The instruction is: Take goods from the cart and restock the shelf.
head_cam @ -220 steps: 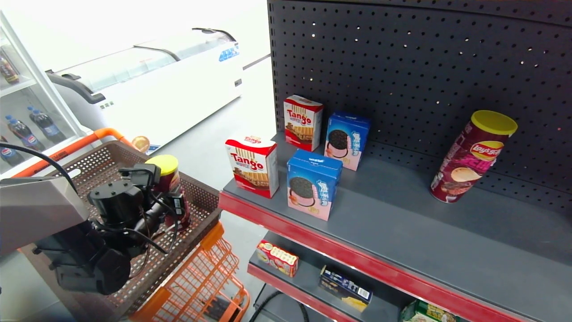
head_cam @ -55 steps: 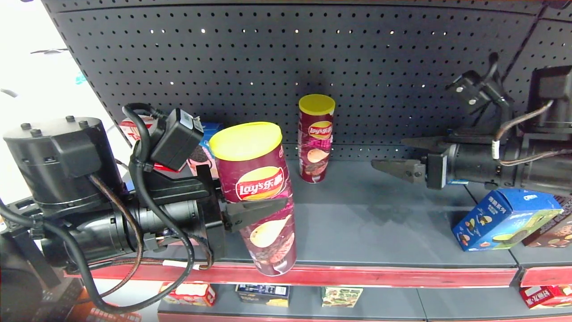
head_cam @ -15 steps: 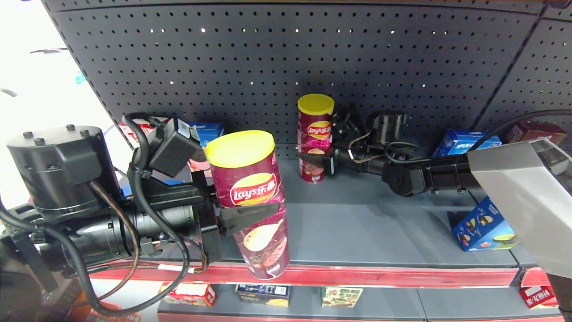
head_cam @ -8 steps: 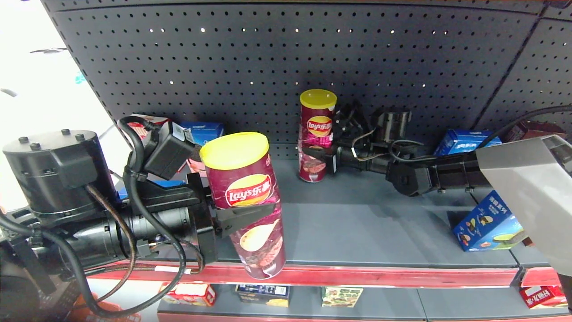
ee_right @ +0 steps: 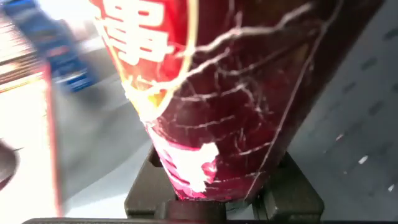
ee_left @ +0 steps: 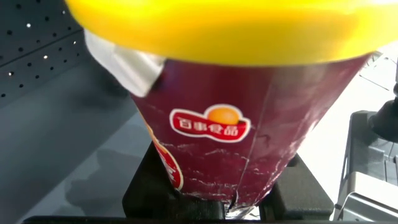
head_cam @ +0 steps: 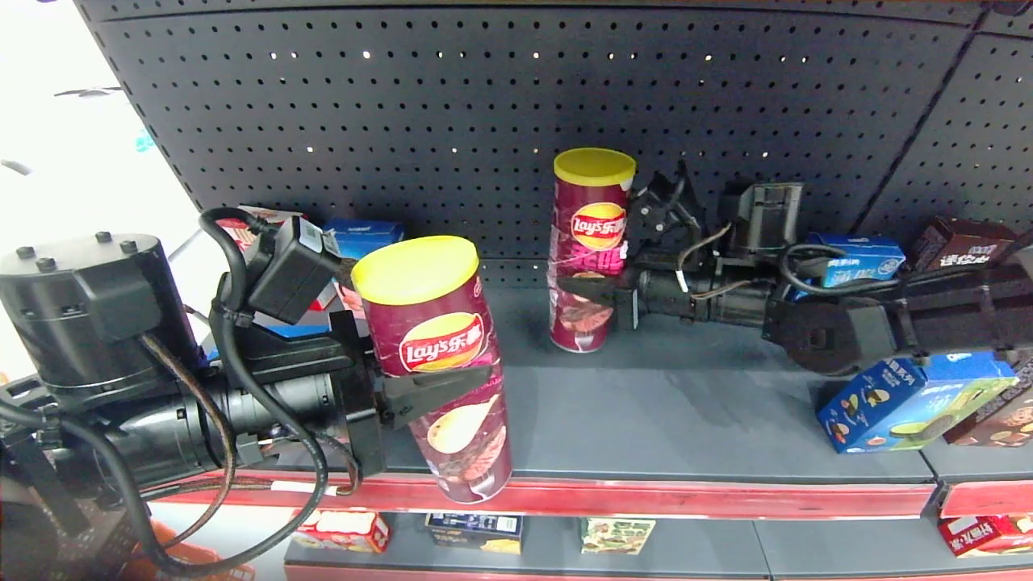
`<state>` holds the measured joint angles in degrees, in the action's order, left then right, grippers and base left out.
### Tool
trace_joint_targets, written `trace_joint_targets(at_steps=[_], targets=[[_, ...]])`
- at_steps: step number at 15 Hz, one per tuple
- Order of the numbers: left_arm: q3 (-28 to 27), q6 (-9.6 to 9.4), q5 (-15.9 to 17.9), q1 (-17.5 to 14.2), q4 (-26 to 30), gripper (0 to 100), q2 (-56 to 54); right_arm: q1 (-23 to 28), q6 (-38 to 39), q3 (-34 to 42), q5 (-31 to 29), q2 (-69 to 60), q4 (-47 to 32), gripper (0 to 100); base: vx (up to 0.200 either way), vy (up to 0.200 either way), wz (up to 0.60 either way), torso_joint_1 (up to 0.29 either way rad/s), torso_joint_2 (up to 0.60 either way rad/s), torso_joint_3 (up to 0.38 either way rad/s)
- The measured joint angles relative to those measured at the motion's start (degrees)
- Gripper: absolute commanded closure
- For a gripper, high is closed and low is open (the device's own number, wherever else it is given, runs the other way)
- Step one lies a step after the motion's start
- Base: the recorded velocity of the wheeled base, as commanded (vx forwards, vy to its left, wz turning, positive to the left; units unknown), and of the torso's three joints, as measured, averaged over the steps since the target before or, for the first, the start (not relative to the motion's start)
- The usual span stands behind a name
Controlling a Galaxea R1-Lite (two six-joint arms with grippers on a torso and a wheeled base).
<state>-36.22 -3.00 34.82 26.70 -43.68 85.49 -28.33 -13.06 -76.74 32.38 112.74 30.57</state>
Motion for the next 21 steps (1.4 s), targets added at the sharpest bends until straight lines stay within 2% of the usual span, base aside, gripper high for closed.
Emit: trace_joint_targets(at_steps=[3,6,9,13,21], targets=[[0.0,0.0,0.0,0.0,0.1,100,-0.1,-1.2,0.0,13.7,-0.1,-8.2,5.5,100,0.0,0.0,0.0,0.0,0.0,0.0],[0.1,0.0,0.0,0.0,0.3,100,-0.1,-2.4,0.0,26.1,-0.5,-12.7,17.6,100,0.0,0.0,0.0,0.0,0.0,0.0],[0.1,0.0,-0.1,-0.1,0.3,100,-0.1,-3.0,-0.2,33.5,-0.4,-13.4,22.8,100,0.0,0.0,0.0,0.0,0.0,0.0],[0.1,0.0,-0.1,-0.2,0.4,100,-0.1,-2.8,-0.5,35.0,0.0,-12.0,25.3,100,0.0,0.0,0.0,0.0,0.0,0.0],[0.0,0.0,-0.2,-0.5,0.3,100,-0.1,-1.1,-0.8,33.2,1.6,-6.9,27.6,100,0.0,0.0,0.0,0.0,0.0,0.0]])
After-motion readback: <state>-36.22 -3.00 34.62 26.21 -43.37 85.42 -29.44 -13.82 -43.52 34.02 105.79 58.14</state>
